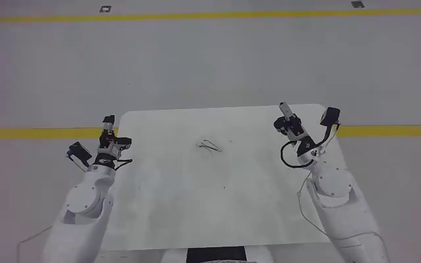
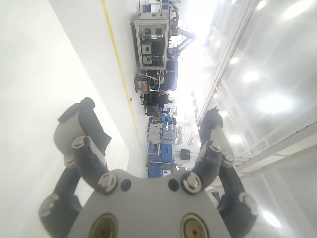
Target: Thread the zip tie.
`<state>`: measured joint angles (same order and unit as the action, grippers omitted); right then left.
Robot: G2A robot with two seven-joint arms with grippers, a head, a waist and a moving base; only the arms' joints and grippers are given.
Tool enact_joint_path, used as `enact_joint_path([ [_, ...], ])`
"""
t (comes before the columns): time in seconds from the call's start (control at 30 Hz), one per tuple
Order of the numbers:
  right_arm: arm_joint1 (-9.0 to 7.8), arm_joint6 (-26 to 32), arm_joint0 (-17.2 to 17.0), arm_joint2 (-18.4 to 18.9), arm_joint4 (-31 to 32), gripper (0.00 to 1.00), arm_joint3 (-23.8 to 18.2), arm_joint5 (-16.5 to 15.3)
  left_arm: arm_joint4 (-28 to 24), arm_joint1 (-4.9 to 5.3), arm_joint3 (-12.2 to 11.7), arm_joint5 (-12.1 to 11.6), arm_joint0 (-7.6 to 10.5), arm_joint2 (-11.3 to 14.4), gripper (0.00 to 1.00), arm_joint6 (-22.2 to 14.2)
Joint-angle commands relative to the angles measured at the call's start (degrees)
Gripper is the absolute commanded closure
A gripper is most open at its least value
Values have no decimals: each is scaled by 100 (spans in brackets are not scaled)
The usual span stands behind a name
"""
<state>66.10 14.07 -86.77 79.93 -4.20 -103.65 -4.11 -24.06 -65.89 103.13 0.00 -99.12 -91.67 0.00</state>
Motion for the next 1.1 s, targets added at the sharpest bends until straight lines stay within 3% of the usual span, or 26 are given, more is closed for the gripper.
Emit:
enact_joint_path([
  [0.0, 17, 280, 294, -286, 241, 0, 104, 102, 0, 0, 0, 0, 0, 0, 0, 0],
  [0.13, 83, 468, 599, -729, 207, 0, 245, 155, 0, 0, 0, 0, 0, 0, 0, 0],
  [0.77, 78, 525, 648, -751, 333, 0, 182, 147, 0, 0, 0, 0, 0, 0, 0, 0],
  [0.9, 92, 991, 1134, -1035, 876, 0, 133, 455, 0, 0, 0, 0, 0, 0, 0, 0],
  [1.07, 162, 1691, 1968, -1655, 1518, 0, 412, 553, 0, 0, 0, 0, 0, 0, 0, 0],
])
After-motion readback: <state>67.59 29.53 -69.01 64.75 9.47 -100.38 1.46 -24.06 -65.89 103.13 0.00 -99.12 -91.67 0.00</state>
